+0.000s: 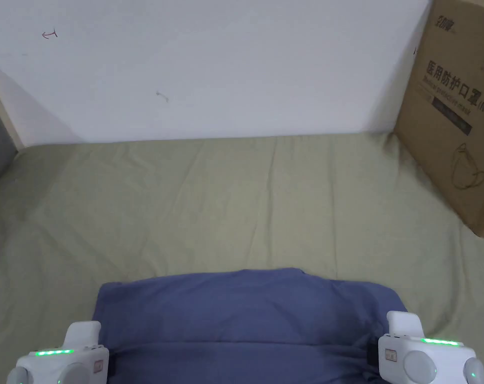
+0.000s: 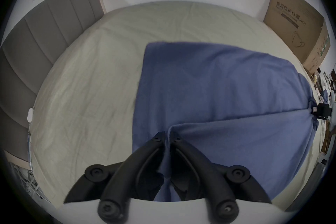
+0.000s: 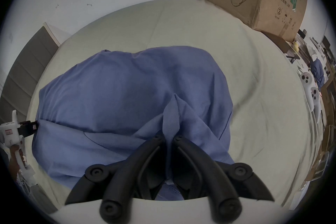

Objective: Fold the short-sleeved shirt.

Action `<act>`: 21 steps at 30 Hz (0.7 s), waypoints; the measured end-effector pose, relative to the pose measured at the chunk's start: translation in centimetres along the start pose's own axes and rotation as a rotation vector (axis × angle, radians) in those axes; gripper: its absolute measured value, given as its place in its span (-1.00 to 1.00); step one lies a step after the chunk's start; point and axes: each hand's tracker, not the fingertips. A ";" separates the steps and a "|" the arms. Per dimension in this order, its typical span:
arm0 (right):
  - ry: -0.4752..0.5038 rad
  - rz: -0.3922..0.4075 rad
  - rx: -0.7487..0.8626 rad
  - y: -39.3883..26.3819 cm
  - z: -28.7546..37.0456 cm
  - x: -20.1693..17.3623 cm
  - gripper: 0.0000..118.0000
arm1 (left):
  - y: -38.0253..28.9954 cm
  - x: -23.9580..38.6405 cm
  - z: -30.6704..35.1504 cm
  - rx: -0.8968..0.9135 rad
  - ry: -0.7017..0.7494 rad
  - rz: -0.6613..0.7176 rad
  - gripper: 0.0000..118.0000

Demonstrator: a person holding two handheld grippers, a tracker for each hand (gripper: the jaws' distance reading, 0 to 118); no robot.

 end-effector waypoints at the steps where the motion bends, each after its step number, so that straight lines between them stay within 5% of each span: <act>1: -0.004 0.005 0.009 -0.1 0.3 -0.1 -0.91 | -0.2 0.1 0.3 0.017 0.000 0.011 -0.93; 3: -0.002 0.018 0.017 -0.1 1.0 -0.2 -0.91 | -0.3 -0.2 0.9 0.039 -0.001 0.038 -0.91; 5: 0.006 0.040 0.042 -0.2 2.2 -0.4 -0.49 | -0.1 -0.7 1.4 0.025 -0.030 0.074 -0.70; 7: 0.017 0.058 0.097 -0.2 4.2 -0.5 0.23 | 0.1 -0.9 3.0 0.030 -0.059 0.155 0.19; 9: 0.053 0.064 0.186 -0.1 6.9 -0.6 0.65 | 0.0 -1.0 5.6 0.112 -0.122 0.211 0.58; 18: 0.105 0.104 0.603 -0.8 22.5 -2.2 0.66 | -1.2 1.1 21.1 0.584 -0.177 0.176 0.56; 21: 0.080 0.117 0.709 -2.7 26.1 -2.6 0.66 | -2.9 2.4 24.7 0.690 -0.129 0.106 0.40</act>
